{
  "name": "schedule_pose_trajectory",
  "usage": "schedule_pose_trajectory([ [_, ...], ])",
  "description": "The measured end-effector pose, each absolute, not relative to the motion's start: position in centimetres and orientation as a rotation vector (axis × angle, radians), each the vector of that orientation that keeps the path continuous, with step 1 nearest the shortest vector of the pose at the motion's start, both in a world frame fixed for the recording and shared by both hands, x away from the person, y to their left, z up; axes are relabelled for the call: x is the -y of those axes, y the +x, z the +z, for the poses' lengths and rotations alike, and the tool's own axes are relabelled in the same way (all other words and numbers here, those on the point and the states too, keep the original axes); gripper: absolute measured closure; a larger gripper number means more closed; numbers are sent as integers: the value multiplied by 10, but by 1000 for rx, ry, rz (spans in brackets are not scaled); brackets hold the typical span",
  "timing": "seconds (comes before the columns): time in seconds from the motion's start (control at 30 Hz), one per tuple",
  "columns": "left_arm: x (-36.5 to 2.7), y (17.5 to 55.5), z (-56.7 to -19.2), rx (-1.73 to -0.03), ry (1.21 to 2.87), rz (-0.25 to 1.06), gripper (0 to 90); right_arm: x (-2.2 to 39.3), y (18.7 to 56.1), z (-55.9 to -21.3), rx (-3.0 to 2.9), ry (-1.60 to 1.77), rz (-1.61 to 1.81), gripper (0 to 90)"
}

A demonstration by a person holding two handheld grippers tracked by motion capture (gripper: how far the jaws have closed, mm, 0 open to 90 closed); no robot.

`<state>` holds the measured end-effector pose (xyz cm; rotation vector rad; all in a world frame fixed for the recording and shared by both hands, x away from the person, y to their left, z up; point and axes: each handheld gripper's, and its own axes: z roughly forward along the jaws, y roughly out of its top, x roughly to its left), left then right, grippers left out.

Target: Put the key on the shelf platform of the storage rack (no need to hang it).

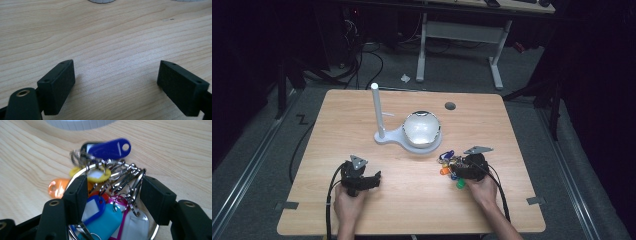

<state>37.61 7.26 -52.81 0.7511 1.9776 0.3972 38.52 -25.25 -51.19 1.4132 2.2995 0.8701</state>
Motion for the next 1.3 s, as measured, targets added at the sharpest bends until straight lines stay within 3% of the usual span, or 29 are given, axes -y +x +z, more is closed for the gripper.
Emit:
schedule_pose_trajectory([
  [0.3, -73, 376, -528, -1978, 751, 397, 152, 253, 387, -510, -2308, 1373, 864, 555],
  [0.4, -73, 376, -528, -1978, 751, 397, 151, 254, 386, -509, -2302, 1337, 865, 711],
  [0.47, -72, 376, -528, -1978, 750, 397, 151, 255, 386, -508, -2300, 1328, 866, 754],
  [1.3, -73, 376, -528, -1977, 752, 397, 151, 278, 372, -481, -2263, 1276, 1026, 852],
])
